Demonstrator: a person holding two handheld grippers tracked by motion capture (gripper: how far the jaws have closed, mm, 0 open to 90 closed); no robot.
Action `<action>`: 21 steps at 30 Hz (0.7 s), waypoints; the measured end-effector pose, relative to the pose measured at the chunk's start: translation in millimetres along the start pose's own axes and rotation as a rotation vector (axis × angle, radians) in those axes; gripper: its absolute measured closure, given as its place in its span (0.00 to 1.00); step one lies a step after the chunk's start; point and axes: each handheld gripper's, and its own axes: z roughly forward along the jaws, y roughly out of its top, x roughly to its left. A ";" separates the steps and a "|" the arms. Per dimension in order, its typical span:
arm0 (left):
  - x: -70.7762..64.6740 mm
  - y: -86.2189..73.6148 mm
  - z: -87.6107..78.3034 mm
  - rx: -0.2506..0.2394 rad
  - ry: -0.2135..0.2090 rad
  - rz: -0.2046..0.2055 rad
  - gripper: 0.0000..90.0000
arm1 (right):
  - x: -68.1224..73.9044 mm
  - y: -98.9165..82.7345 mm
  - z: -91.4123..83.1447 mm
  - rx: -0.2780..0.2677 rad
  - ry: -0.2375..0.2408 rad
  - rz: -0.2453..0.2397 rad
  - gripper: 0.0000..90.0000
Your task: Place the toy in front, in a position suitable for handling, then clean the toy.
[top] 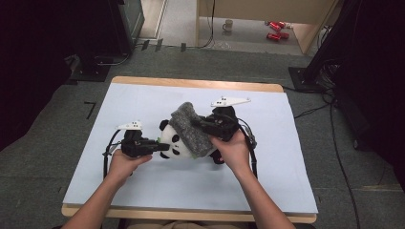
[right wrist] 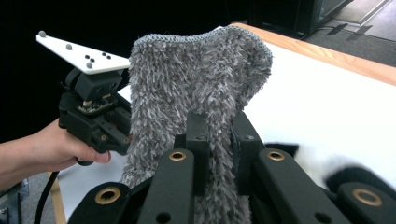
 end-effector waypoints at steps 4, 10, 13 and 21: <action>1.1 -0.6 0.7 0.005 0.041 0.021 0.84 | 0.8 -3.2 -0.4 -0.002 0.013 0.014 0.91; 1.2 -1.5 4.1 0.014 0.076 0.034 0.81 | 14.2 -3.3 7.0 -0.011 0.069 0.008 0.91; 2.6 -3.8 4.8 0.008 0.087 0.035 0.79 | 10.7 -12.3 24.9 0.042 0.005 -0.020 0.91; 9.4 -7.5 3.1 0.000 0.108 0.059 0.54 | -10.7 -28.0 44.3 0.067 -0.059 -0.014 0.91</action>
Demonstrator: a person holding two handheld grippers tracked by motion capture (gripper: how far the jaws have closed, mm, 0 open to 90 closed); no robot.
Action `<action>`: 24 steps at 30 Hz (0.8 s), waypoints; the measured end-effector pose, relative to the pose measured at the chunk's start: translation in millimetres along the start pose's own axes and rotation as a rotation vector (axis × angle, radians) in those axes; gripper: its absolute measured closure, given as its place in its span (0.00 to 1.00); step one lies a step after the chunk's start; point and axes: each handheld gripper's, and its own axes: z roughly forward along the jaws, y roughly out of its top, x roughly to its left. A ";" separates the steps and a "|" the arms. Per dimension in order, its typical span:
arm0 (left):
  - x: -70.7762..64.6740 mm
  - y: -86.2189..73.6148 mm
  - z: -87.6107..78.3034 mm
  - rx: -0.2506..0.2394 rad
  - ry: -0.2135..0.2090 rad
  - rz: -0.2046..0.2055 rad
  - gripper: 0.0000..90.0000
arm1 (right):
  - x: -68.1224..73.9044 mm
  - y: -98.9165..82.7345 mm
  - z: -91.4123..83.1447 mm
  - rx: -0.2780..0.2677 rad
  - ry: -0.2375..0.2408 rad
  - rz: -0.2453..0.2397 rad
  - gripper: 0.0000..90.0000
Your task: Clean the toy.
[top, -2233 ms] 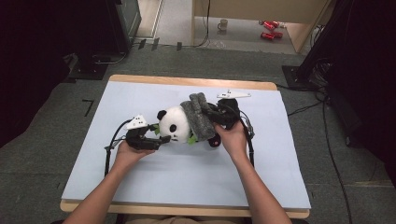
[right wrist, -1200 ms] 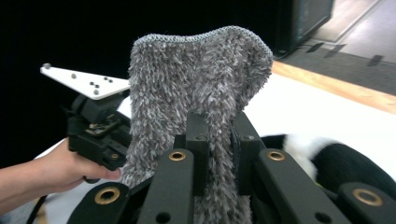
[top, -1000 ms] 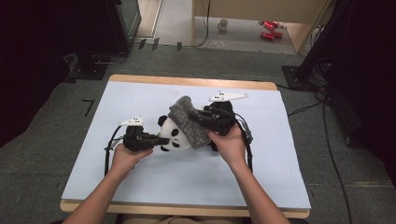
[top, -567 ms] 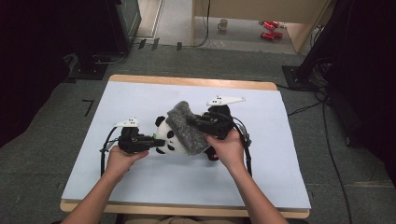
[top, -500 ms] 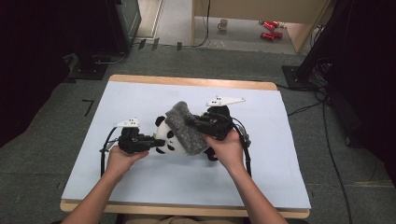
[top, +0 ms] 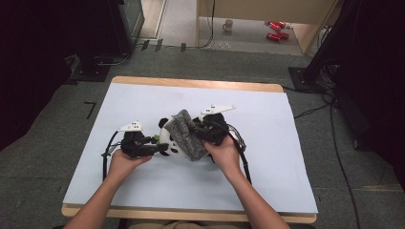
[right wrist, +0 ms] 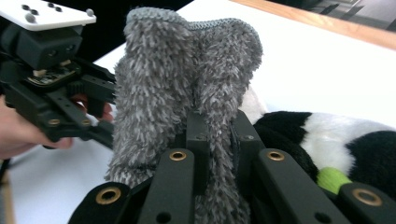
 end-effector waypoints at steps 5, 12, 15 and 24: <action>-1.9 -1.9 -1.3 -0.035 0.018 0.043 0.44 | -1.0 0.8 5.1 -0.004 -0.023 -0.025 0.91; -4.1 -6.4 13.4 -0.066 0.033 0.084 0.29 | -2.9 0.5 9.1 -0.015 -0.021 -0.021 0.90; -6.8 -8.5 22.3 -0.073 0.065 0.109 0.20 | -4.6 0.4 10.3 -0.021 -0.020 -0.015 0.89; -7.1 -12.9 31.5 -0.120 0.101 0.122 0.30 | -7.1 1.2 9.1 -0.020 -0.019 0.001 0.90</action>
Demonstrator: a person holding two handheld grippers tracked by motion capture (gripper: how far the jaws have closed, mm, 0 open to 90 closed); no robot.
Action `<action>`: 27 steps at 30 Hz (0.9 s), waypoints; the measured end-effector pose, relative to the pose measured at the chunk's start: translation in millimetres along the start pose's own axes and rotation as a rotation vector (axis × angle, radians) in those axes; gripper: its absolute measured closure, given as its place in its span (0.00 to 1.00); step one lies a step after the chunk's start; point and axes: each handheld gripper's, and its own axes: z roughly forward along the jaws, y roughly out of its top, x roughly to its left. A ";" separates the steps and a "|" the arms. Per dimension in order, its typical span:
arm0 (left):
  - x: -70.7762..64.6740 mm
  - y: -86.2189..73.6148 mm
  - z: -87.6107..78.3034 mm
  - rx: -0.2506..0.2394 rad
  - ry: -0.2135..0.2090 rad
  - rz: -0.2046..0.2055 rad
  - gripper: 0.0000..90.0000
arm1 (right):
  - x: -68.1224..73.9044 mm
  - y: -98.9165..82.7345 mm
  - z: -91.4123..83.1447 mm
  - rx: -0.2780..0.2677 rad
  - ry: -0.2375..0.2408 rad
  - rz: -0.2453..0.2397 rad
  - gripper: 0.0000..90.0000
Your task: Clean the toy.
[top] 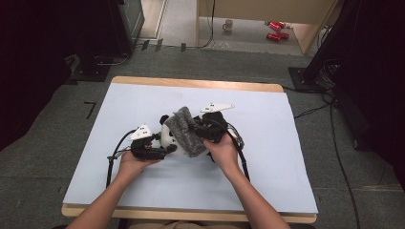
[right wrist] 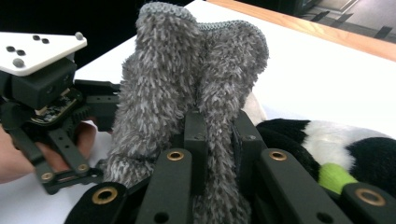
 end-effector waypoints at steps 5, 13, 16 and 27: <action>2.0 3.7 -1.5 0.008 0.014 -0.059 0.41 | 1.2 4.4 -8.8 0.000 -0.003 0.016 0.92; 6.0 9.6 -0.3 0.031 0.010 -0.112 0.41 | 9.6 32.2 -3.7 -0.025 0.057 0.048 0.92; 6.8 11.7 0.2 0.038 0.014 -0.112 0.41 | 11.5 37.7 13.0 0.014 0.052 0.055 0.92; 10.4 16.3 0.9 0.094 0.026 -0.143 0.37 | -2.0 42.5 41.1 0.151 -0.042 -0.011 0.91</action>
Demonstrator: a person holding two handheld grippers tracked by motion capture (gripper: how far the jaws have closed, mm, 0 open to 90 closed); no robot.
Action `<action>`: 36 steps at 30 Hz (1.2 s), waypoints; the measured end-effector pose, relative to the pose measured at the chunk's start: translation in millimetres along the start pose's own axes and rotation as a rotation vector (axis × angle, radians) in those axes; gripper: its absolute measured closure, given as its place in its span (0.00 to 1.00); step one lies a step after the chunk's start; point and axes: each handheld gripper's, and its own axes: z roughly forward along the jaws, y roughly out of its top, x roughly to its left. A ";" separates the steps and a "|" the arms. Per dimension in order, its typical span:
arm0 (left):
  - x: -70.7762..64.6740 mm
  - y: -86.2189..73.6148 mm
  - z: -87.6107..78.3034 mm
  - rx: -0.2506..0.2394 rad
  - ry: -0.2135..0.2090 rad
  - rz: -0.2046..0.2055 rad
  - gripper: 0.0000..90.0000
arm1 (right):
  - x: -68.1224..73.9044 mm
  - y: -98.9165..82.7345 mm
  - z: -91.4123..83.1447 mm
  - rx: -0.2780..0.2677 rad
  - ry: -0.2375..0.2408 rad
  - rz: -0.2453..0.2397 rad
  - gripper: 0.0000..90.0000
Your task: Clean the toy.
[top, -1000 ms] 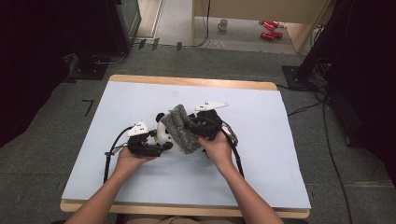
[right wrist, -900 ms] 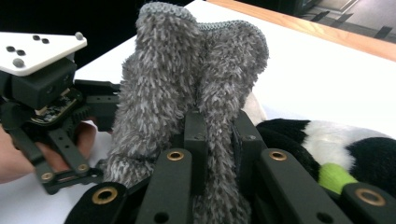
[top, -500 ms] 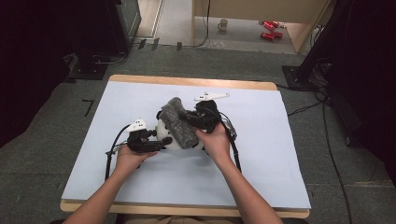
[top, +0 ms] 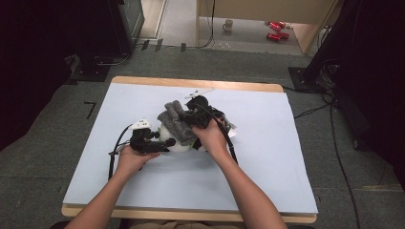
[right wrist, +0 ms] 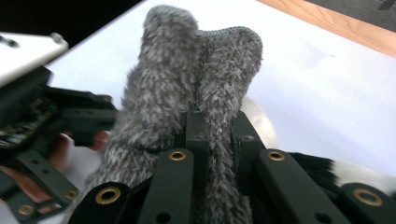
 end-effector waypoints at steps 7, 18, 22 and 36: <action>-1.9 0.2 0.6 0.005 0.008 0.001 0.37 | -15.2 -5.2 -11.3 0.038 -0.064 0.006 0.92; -3.3 0.7 -0.1 0.009 0.004 -0.002 0.34 | -15.4 0.8 -18.1 0.066 -0.121 -0.036 0.92; -3.9 0.8 -0.3 0.016 0.006 -0.001 0.34 | -14.4 3.9 -26.0 0.064 -0.147 -0.029 0.92; -0.2 -0.6 0.5 0.007 0.004 0.002 0.31 | 22.2 48.4 -39.8 -0.075 0.018 -0.007 0.92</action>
